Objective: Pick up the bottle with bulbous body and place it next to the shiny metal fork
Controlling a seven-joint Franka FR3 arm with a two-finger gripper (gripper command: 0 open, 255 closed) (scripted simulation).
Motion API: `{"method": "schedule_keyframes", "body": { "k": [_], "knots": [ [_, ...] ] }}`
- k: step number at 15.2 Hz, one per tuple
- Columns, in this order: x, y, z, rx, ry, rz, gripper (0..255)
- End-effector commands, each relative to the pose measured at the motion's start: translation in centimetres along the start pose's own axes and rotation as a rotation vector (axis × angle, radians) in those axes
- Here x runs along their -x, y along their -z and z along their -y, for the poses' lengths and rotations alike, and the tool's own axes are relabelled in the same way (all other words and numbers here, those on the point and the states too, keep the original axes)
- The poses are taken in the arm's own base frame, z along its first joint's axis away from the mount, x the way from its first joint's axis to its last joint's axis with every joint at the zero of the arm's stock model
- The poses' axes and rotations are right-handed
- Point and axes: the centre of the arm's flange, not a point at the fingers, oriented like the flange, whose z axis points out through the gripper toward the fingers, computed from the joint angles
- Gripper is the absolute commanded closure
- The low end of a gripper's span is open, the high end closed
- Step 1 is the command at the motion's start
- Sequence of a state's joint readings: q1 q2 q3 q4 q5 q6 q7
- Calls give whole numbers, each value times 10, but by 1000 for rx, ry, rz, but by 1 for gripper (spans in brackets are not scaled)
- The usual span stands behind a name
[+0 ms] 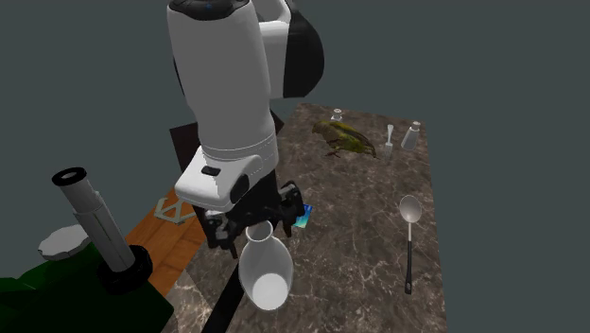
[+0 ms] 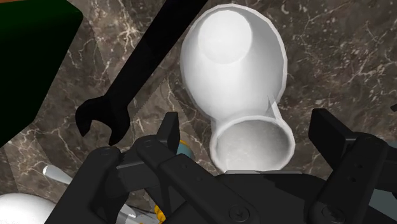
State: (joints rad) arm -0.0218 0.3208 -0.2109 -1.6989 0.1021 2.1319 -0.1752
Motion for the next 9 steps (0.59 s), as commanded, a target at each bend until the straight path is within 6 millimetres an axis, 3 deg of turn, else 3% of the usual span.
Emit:
{"method": "schedule_keyframes", "body": {
  "k": [1,5,6,9],
  "knots": [
    [0,-1,0,0,0,0,0],
    [0,-1,0,0,0,0,0],
    [0,-1,0,0,0,0,255],
    [0,-1,0,0,0,0,255]
  ]
}}
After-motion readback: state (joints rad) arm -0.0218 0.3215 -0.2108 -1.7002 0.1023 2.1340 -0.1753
